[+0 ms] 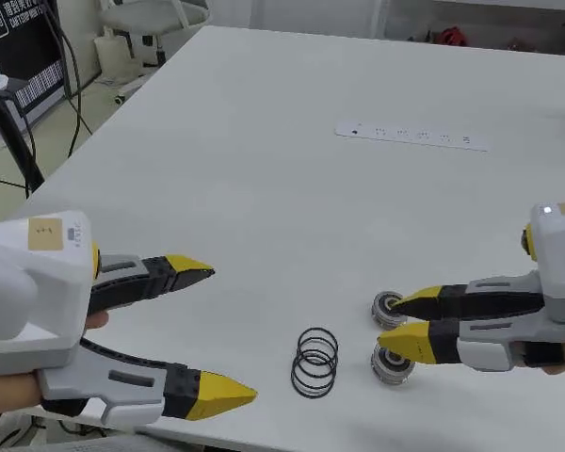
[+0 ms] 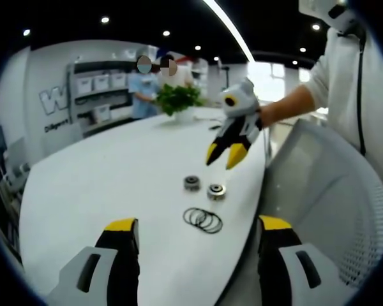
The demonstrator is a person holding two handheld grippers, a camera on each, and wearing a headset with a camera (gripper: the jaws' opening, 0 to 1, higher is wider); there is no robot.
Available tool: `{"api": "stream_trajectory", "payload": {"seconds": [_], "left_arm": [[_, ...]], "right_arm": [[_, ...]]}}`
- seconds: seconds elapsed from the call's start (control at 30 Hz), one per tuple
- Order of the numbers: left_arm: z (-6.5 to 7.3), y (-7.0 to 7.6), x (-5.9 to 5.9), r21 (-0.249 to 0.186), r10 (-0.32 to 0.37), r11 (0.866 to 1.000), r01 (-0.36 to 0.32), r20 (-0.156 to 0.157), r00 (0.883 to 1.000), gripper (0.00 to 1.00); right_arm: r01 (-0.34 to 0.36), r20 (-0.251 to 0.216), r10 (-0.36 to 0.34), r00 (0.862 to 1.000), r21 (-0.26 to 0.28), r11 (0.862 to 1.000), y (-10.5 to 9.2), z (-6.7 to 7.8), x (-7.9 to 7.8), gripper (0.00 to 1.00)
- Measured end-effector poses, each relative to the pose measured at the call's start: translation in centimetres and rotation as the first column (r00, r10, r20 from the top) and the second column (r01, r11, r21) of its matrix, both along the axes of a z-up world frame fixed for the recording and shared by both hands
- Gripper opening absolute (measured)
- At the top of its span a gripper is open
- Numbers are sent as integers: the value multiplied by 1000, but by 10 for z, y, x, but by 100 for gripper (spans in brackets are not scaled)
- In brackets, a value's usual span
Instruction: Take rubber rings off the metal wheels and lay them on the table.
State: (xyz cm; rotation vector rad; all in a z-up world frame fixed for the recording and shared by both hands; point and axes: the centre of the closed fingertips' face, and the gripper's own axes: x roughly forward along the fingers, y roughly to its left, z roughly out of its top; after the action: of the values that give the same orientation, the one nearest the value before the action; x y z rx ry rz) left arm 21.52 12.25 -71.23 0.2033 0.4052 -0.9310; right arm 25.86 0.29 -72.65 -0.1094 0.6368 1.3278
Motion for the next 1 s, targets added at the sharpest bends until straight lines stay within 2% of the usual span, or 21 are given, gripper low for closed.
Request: {"api": "stream_trajectory", "payload": {"seconds": [0.07,0.27,0.5,0.77,0.87,1.0], "left_arm": [[0,1,1,0,7,1000,-7,1,1000,78],[-5,3,1,5,19,1000,-19,-21,1000,82],[-1,3,3,-8,24,1000,-24,-17,1000,83],[1,6,7,-19,58,998,-58,-13,998,91],[-2,7,7,-16,74,997,-74,-23,997,92],[-7,6,4,-16,80,997,-80,-40,996,95]], "right_arm": [[15,1,-15,1000,16,1000,-5,6,0,33],[46,23,-47,999,56,997,-21,21,0,41],[91,50,-95,994,78,993,-47,31,4,46],[105,86,-108,990,43,994,-70,24,1,53],[124,54,-125,991,20,992,-78,16,-2,57],[138,43,-139,989,9,990,-83,9,-7,63]]}}
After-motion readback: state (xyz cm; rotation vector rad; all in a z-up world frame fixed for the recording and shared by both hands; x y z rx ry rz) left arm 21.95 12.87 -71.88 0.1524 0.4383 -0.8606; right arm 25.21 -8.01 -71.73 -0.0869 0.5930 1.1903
